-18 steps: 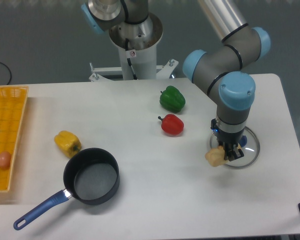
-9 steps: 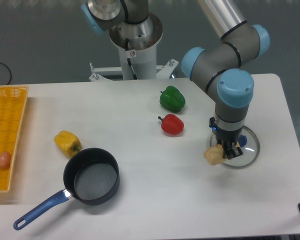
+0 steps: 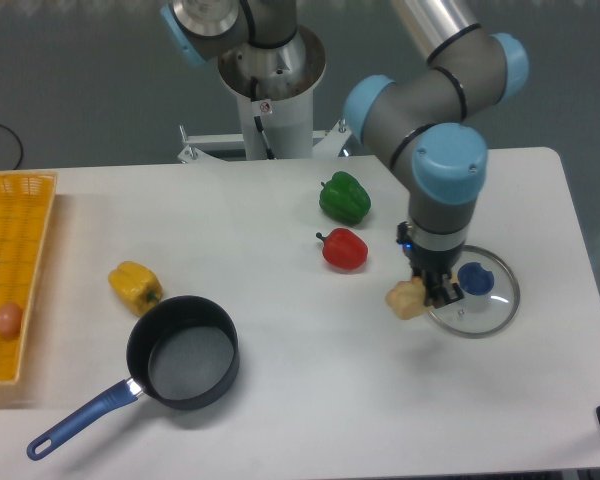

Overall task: Place the bread in the pot
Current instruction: 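Carry the bread across the table and lower it into the black saucepan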

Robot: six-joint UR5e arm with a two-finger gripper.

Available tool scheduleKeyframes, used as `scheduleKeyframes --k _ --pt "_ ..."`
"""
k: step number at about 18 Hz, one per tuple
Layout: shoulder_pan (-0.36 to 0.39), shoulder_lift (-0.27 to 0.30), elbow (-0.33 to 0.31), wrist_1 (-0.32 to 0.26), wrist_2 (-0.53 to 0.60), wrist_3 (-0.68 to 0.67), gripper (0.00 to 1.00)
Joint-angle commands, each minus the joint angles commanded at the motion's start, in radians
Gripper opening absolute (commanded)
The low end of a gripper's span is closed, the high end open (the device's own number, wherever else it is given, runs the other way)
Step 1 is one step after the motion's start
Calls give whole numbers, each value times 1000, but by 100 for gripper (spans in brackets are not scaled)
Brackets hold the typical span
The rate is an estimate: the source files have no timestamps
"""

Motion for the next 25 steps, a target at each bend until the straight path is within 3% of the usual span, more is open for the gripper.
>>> scheduleKeyframes --k 11,23,25 --pt "-216 29 -2 -12 -12 -328 49" --pt "-411 -4 0 1 -20 -603 49" --pt "-437 -30 6 34 -20 -649 49"
